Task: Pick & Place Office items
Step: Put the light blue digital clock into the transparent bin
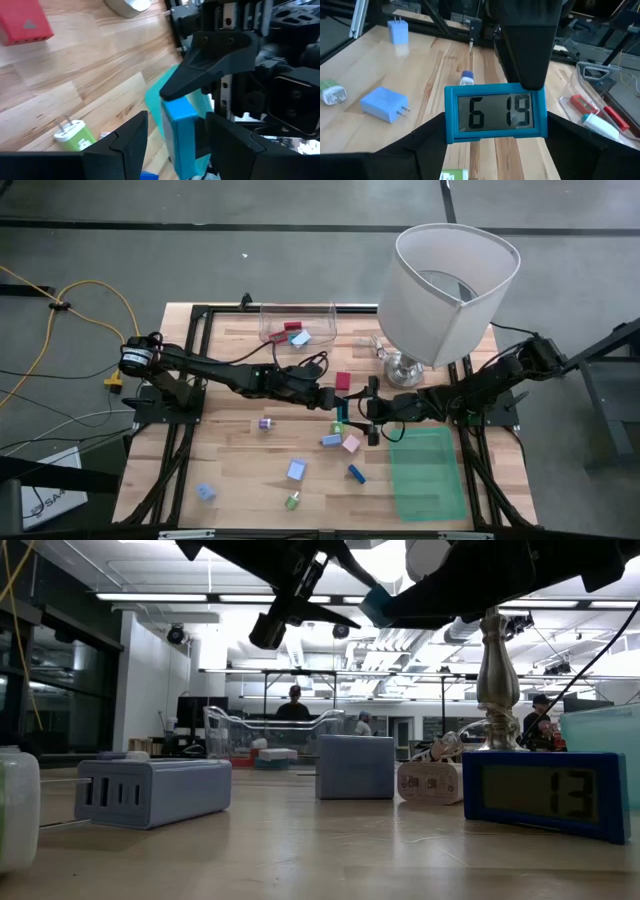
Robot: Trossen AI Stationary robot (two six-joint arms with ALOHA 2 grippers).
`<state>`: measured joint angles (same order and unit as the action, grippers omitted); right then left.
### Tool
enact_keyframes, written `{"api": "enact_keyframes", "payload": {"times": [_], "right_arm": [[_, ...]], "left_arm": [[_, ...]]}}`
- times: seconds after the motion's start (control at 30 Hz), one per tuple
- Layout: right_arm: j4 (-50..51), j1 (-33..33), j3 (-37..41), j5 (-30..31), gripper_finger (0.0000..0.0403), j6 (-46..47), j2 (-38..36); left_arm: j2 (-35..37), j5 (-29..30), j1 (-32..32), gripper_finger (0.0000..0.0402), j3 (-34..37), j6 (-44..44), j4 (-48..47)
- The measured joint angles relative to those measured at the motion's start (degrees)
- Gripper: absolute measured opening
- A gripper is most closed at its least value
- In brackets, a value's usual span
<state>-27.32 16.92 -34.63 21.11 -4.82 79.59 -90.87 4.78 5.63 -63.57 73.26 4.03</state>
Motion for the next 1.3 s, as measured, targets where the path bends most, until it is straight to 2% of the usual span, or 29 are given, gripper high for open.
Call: {"api": "enact_keyframes", "payload": {"times": [0.23, 0.37, 0.63, 0.83, 1.07, 1.3], "right_arm": [[-0.60, -2.05, 0.00, 0.02, 0.0286, 0.09, 0.00], [-0.60, -2.95, 0.00, 0.01, 0.0277, 0.11, 0.00], [-0.60, -3.19, 0.00, 0.01, 0.0287, 0.24, 0.00], [-0.58, -3.17, 0.00, 0.01, 0.0277, 0.26, 0.00], [-0.53, -3.17, 0.00, 0.01, 0.0290, 0.24, 0.00], [-0.43, -3.17, 0.01, -0.07, 0.0281, 0.22, 0.00]], "left_arm": [[0.00, 0.00, 0.00, 0.0192, 0.00, -1.92, 0.88], [0.00, 0.00, 0.12, 0.0188, 0.00, -2.11, 0.79], [-0.02, 0.00, 0.15, 0.0125, 0.00, -2.96, 0.15], [-0.02, 0.01, 0.15, 0.0089, 0.04, -2.94, -0.12], [-0.03, 0.02, 0.15, 0.0081, 0.04, -2.94, -0.03], [-0.04, 0.02, 0.15, 0.0080, 0.04, -4.48, 0.03]]}}
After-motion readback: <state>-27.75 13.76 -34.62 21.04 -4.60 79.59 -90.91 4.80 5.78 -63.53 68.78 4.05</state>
